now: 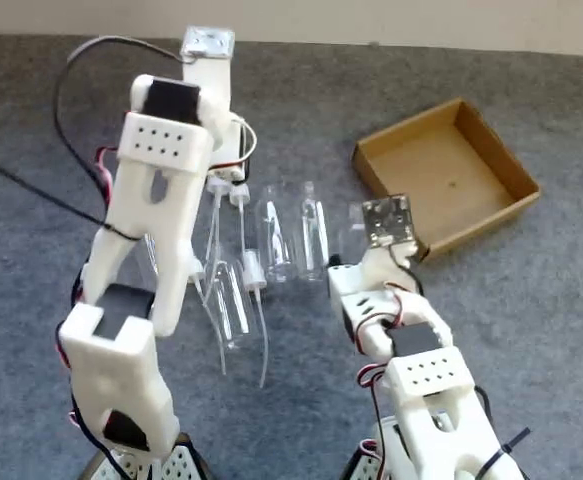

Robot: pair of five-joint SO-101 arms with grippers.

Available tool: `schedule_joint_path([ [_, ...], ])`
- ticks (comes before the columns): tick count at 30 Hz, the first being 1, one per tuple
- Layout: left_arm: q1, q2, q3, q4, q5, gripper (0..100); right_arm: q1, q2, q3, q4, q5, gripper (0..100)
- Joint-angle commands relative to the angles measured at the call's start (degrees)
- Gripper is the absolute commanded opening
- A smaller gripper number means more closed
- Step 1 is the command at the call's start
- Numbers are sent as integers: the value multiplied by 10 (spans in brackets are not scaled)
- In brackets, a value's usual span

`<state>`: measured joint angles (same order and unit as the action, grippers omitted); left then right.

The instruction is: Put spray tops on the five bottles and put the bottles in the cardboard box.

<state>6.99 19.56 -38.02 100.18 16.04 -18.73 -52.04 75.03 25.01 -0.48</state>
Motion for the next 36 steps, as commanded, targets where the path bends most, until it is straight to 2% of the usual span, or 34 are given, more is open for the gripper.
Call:
schedule_joint_path([
  [1,8,-104,8,5,-7,31,-29,-16,22,-33,-3,171],
  [8,9,-258,109,3,-11,34,-34,-16,72,-192,-1,171],
  [12,9,-336,165,-3,-11,35,-46,-16,93,-207,-3,171],
  [19,25,-459,241,-84,-8,35,-115,-17,95,-207,-3,171],
  [24,25,-542,332,-183,-7,34,-139,-27,95,-207,-2,171],
  [29,25,-620,458,-293,-7,34,-139,-129,107,-201,-2,171],
  [36,29,-690,596,-493,-6,34,-138,-245,153,-166,-2,171],
])
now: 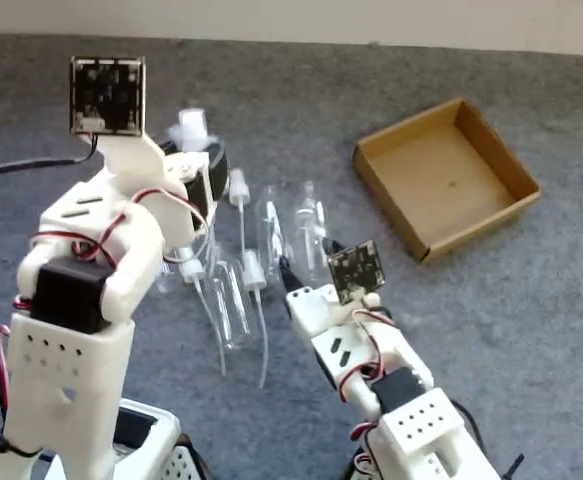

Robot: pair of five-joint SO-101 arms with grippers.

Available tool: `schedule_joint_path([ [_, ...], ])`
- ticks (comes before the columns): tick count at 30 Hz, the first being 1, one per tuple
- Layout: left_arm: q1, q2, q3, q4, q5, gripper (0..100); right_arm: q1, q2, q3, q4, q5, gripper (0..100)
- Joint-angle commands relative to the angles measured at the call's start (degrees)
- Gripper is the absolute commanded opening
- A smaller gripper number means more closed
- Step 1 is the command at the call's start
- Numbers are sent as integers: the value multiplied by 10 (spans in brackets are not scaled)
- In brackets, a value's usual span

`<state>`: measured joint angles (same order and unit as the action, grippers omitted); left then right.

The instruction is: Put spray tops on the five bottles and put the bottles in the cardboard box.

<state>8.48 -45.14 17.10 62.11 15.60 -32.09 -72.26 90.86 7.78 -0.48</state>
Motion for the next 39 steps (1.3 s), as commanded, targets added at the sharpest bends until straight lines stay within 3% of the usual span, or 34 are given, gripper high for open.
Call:
schedule_joint_path([
  [1,25,-49,56,-133,-2,34,-5,-51,-4,7,-2,171],
  [9,128,-90,83,-242,-2,31,-2,-96,36,7,0,171],
  [21,167,-94,172,-421,-2,31,-2,-224,113,7,0,170],
  [29,167,-95,101,-422,-1,30,-4,-262,117,59,1,170],
  [35,192,-95,56,-331,-1,30,-2,-267,117,59,1,170],
  [39,197,-93,59,-322,-1,30,-2,-266,117,59,1,170],
])
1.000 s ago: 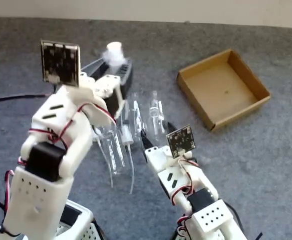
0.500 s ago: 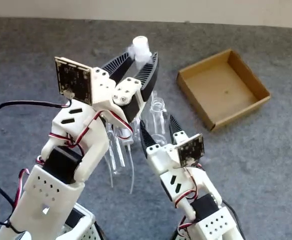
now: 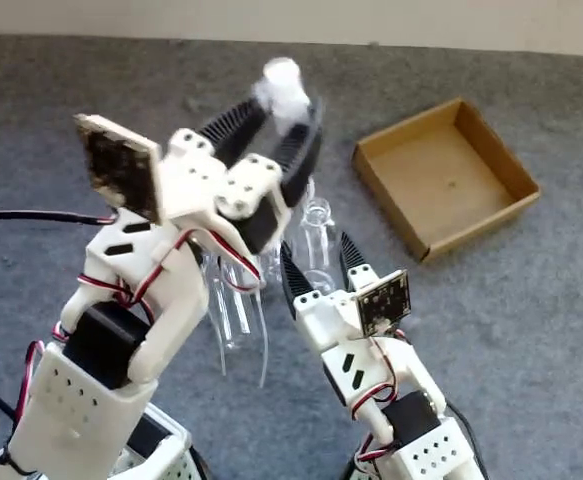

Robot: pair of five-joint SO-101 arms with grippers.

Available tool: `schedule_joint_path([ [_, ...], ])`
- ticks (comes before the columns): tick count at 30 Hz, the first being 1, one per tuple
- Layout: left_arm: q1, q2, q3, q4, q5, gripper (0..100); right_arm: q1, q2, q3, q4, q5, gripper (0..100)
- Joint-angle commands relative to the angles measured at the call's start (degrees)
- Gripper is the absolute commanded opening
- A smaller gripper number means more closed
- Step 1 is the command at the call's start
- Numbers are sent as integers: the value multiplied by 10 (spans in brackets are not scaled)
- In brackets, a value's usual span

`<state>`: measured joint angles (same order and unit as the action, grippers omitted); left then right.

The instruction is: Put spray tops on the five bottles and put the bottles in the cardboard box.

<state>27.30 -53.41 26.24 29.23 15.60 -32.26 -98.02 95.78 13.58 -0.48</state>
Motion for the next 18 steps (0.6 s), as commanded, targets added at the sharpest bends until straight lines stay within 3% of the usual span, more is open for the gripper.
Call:
schedule_joint_path([
  [1,9,-10,-32,8,-1,30,0,-8,68,1,1,170],
  [11,7,-12,25,6,-1,30,0,-8,68,2,1,170],
  [18,6,-12,-50,7,-1,30,0,-7,68,2,1,170],
])
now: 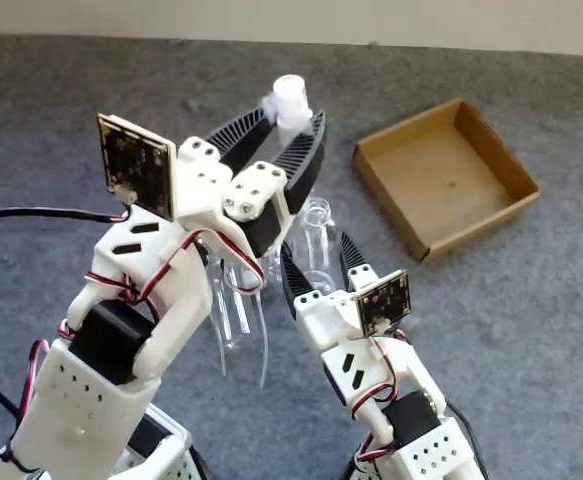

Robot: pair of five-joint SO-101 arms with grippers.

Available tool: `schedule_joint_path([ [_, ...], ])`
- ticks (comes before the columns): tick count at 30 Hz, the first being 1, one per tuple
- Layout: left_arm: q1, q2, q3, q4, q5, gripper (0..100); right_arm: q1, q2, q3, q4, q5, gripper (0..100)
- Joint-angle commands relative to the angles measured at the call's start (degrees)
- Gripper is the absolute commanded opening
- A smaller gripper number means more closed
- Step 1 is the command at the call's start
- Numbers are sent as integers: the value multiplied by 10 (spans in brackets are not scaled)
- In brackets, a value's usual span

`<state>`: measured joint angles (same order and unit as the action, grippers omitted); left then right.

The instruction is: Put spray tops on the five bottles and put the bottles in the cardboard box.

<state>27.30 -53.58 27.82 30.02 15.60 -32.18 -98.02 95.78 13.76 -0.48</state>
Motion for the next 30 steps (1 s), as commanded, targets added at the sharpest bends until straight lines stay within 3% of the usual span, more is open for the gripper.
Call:
schedule_joint_path([
  [1,7,-10,-76,0,-1,30,-1,-7,68,0,1,170],
  [8,11,-8,-89,-1,0,30,-1,-7,68,0,1,170],
  [14,11,-6,-80,0,77,30,-1,-7,68,0,1,170],
  [30,-21,-10,-55,-11,52,30,-1,-13,68,22,1,170],
])
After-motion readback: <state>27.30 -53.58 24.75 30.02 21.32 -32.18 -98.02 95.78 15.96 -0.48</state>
